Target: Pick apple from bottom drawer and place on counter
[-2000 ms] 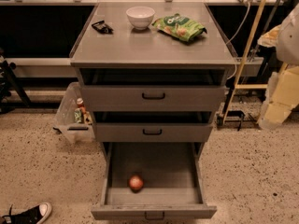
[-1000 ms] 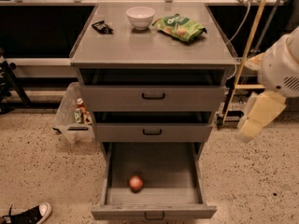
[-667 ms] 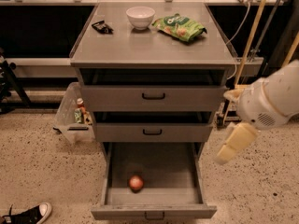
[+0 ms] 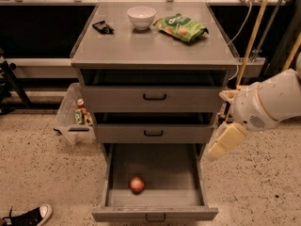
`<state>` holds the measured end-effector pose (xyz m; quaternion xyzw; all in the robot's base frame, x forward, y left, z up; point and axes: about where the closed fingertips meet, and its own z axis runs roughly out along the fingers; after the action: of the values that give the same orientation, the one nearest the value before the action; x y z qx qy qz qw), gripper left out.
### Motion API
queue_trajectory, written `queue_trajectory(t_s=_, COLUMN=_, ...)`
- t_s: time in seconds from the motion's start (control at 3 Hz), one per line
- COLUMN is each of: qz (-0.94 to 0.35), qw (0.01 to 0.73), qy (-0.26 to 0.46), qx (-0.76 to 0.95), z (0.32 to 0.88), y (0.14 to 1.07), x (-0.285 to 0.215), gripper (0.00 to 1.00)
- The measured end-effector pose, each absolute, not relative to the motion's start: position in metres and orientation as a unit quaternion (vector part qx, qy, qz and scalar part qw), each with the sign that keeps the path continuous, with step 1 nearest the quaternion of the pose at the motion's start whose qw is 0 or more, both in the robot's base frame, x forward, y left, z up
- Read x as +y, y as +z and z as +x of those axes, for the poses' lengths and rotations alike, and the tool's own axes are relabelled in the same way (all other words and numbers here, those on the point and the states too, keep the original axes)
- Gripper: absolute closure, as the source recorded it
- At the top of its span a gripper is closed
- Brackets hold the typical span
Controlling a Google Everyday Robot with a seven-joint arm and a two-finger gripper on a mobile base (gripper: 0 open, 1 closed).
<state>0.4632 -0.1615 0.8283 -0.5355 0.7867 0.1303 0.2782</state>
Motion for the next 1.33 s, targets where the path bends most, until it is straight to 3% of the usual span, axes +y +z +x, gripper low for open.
queue_trajectory(t_s=0.67, qz=-0.510, qw=0.309, qy=0.135, qx=0.792, z=0.488, y=0.762, x=-0.149, gripper=0.00)
queue_trajectory(t_s=1.33, qz=-0.505, qw=0.383, qy=0.202, qx=0.747, z=0.527, y=0.628, x=-0.096, gripper=0.00)
